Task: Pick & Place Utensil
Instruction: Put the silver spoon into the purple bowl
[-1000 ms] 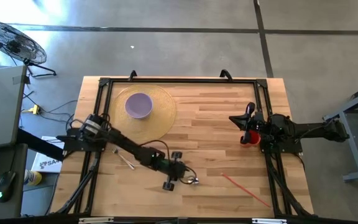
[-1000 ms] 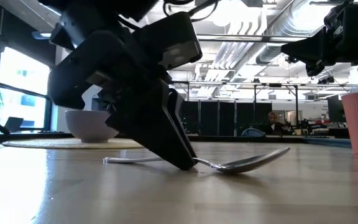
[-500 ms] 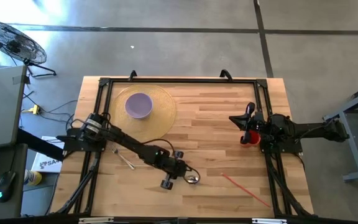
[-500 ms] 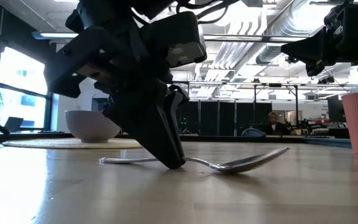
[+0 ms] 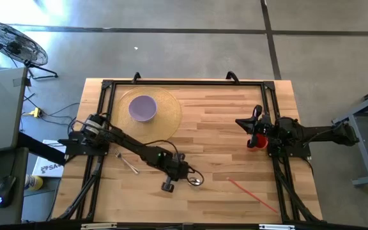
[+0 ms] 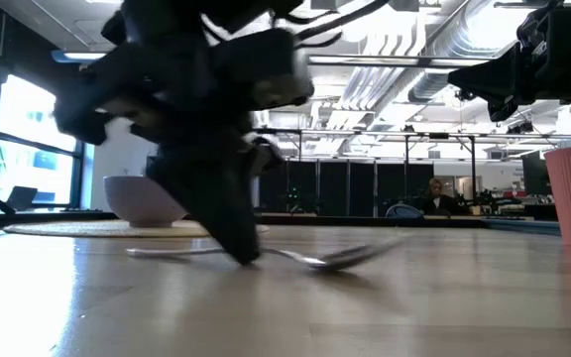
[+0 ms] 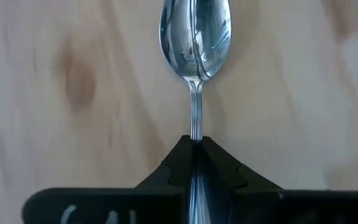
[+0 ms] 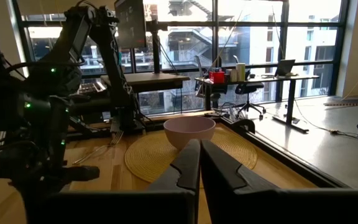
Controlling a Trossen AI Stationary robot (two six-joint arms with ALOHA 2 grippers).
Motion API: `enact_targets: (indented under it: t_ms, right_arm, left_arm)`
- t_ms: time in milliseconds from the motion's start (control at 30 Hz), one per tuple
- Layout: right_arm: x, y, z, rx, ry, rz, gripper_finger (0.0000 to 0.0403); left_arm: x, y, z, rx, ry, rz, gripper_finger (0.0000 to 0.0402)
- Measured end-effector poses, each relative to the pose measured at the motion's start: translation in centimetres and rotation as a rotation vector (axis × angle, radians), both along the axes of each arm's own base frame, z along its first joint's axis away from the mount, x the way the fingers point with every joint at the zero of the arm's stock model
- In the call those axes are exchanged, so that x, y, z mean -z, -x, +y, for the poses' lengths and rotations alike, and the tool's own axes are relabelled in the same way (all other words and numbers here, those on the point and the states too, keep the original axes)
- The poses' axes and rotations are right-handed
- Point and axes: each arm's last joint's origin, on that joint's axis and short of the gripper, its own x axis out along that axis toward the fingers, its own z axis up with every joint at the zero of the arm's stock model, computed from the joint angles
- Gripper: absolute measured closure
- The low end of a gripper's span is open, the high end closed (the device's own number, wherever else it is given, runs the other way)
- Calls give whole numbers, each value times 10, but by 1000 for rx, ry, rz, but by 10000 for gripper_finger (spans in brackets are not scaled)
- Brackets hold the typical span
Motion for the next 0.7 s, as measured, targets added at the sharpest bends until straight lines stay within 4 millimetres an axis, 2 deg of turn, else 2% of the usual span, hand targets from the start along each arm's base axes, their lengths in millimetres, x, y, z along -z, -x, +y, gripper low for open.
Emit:
enact_targets:
  t_ms: [133, 267, 500, 700]
  right_arm:
    - [0, 0, 0, 0, 0, 0, 397]
    - [0, 0, 0, 0, 0, 0, 396]
    - [0, 0, 0, 0, 0, 0, 394]
    - [0, 0, 0, 0, 0, 0, 398]
  left_arm:
    - [-16, 12, 8, -19, -45, 55, 386]
    - [-34, 27, 26, -76, -113, 144, 387]
    - [-64, 53, 78, -222, -163, 308, 387]
    - [-101, 81, 123, -363, -154, 342, 387]
